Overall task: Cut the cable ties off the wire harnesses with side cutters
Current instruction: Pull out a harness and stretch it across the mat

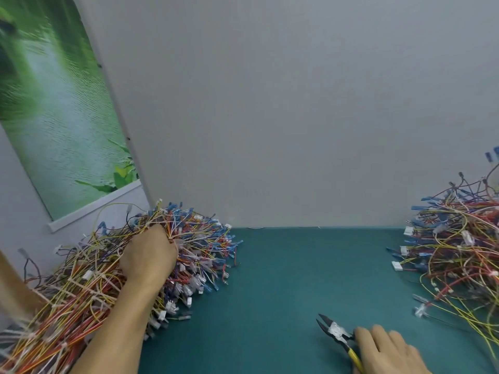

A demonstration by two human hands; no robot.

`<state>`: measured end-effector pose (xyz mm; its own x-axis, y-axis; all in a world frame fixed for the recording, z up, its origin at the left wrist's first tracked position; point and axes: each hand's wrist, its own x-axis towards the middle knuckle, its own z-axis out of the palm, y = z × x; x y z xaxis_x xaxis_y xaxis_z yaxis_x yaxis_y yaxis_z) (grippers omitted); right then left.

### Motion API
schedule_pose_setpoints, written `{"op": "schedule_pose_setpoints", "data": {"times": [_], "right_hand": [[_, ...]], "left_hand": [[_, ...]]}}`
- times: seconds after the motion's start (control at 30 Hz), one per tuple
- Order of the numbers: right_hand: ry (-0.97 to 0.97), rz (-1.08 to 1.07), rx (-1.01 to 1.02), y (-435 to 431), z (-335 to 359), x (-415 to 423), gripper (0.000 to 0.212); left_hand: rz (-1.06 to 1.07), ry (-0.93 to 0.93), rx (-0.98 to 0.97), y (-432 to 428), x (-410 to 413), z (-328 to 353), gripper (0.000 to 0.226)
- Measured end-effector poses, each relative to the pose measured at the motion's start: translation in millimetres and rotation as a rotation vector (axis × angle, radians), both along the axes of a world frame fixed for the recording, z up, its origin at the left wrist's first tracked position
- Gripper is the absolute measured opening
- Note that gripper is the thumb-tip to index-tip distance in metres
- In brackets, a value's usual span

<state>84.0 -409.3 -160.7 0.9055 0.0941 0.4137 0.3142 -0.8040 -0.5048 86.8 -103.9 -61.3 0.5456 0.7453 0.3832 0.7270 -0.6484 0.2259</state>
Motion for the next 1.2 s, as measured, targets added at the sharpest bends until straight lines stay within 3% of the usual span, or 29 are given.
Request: {"op": "schedule_pose_setpoints", "data": {"times": [0.07, 0.1, 0.2, 0.3, 0.37, 0.4, 0.47, 0.53, 0.63, 0.7, 0.8, 0.87, 0.93, 1.03, 1.2], "right_hand": [[-0.172, -0.001, -0.193, -18, -19, 18, 0.047], [-0.079, 0.048, -0.217, -27, -21, 20, 0.048], [-0.038, 0.040, -0.238, -31, -24, 17, 0.025], [-0.165, -0.043, -0.101, -9, -11, 18, 0.011], [-0.124, -0.081, 0.162, 5, -5, 10, 0.033], [-0.115, -0.051, 0.164, 6, -5, 9, 0.039], [-0.131, -0.038, 0.001, -3, -11, 11, 0.036], [-0.142, -0.011, -0.183, -21, -19, 20, 0.031], [-0.158, 0.039, -0.235, -32, -23, 29, 0.036], [-0.246, 0.078, -0.247, -31, -25, 30, 0.041], [-0.320, 0.074, -0.206, -29, -32, 34, 0.066], [-0.293, 0.077, -0.239, -30, -30, 35, 0.051], [-0.263, 0.079, -0.290, -30, -29, 33, 0.038], [-0.185, 0.088, -0.313, -32, -26, 28, 0.044], [-0.060, 0.168, -0.453, -33, -13, 24, 0.022]], "left_hand": [[0.010, 0.017, -0.011, -2, 1, 1, 0.016], [0.002, 0.015, -0.018, -1, 1, 2, 0.011], [-0.021, -0.053, -0.031, 2, 0, 7, 0.020], [-0.049, -0.098, 0.015, 3, -3, 15, 0.032], [-0.121, 0.001, 0.003, 1, -4, 17, 0.033], [-0.177, 0.057, -0.018, 0, -5, 15, 0.032], [-0.247, 0.010, -0.032, 1, -10, 11, 0.029], [-0.234, -0.205, 0.083, 8, -16, 14, 0.025], [-0.142, -0.287, 0.196, 27, -16, 26, 0.024], [-0.081, -0.253, 0.078, 39, -8, 31, 0.029], [-0.051, -0.339, -0.208, 47, 2, 33, 0.037], [-0.019, -0.284, -0.241, 52, 5, 32, 0.039], [-0.008, -0.105, -0.239, 55, 5, 31, 0.034], [0.018, 0.023, -0.229, 48, 5, 35, 0.017], [0.029, -0.250, -0.038, 38, 0, 47, 0.028]]}}
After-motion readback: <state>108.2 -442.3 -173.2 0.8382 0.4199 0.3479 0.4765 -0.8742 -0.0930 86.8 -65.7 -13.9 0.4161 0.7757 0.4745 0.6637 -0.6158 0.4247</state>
